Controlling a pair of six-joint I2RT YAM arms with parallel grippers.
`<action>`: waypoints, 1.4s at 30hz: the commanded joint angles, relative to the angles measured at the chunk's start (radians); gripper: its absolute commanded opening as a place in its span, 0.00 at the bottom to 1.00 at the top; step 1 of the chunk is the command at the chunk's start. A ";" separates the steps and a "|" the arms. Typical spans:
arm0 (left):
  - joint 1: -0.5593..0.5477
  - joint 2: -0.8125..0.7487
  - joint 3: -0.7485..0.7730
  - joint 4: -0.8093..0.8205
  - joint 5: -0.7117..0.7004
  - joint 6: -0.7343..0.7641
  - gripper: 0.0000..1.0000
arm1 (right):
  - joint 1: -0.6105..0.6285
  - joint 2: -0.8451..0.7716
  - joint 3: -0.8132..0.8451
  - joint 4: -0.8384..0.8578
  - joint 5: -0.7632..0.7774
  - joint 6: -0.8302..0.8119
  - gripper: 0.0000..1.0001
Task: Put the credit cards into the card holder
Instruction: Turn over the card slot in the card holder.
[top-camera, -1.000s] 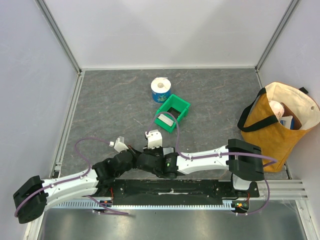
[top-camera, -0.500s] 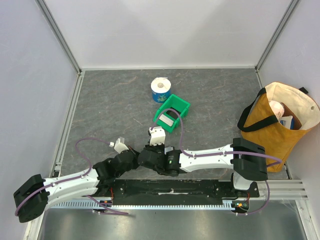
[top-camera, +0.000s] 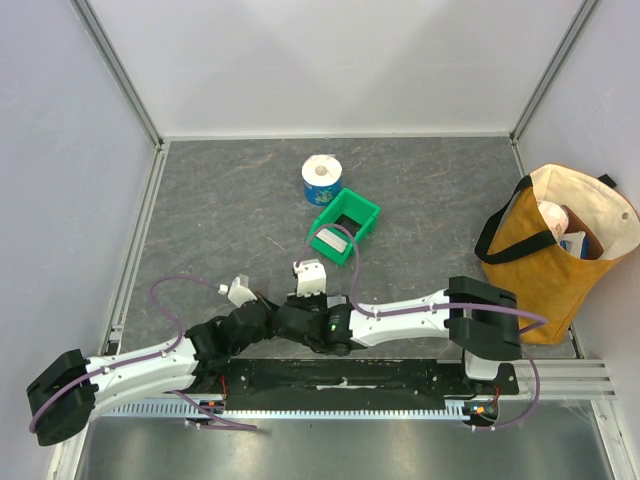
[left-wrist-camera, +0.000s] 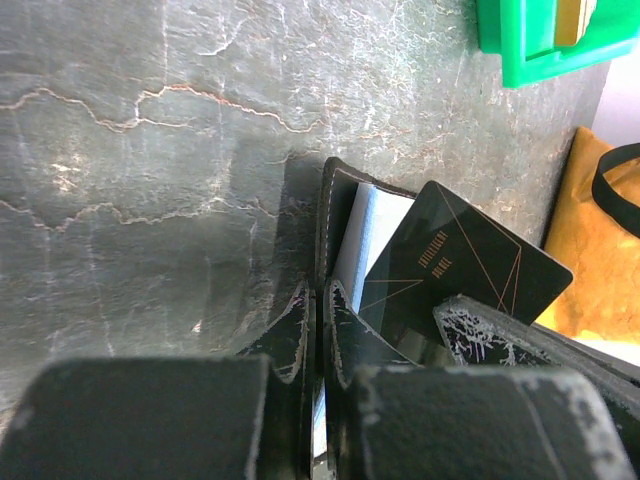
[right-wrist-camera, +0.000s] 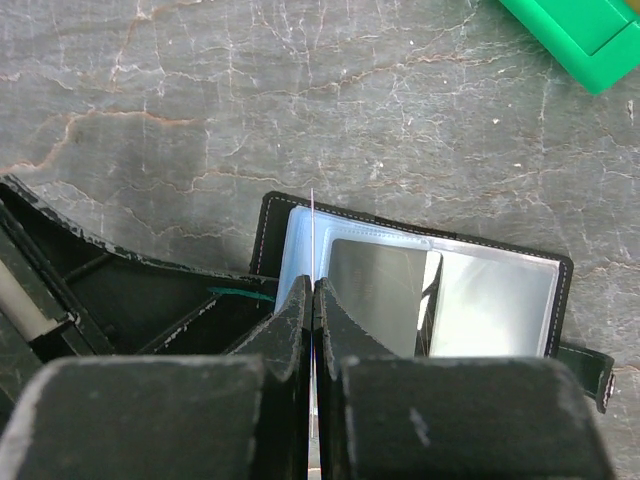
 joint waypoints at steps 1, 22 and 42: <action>-0.005 -0.008 0.012 -0.001 -0.031 -0.017 0.02 | 0.043 0.040 0.072 -0.079 0.094 -0.003 0.00; -0.007 -0.138 -0.006 -0.114 -0.042 -0.017 0.02 | 0.097 0.167 0.310 -0.539 0.286 0.168 0.00; -0.005 0.029 0.183 -0.383 -0.077 0.016 0.02 | -0.127 -0.297 -0.029 -0.129 -0.245 -0.072 0.00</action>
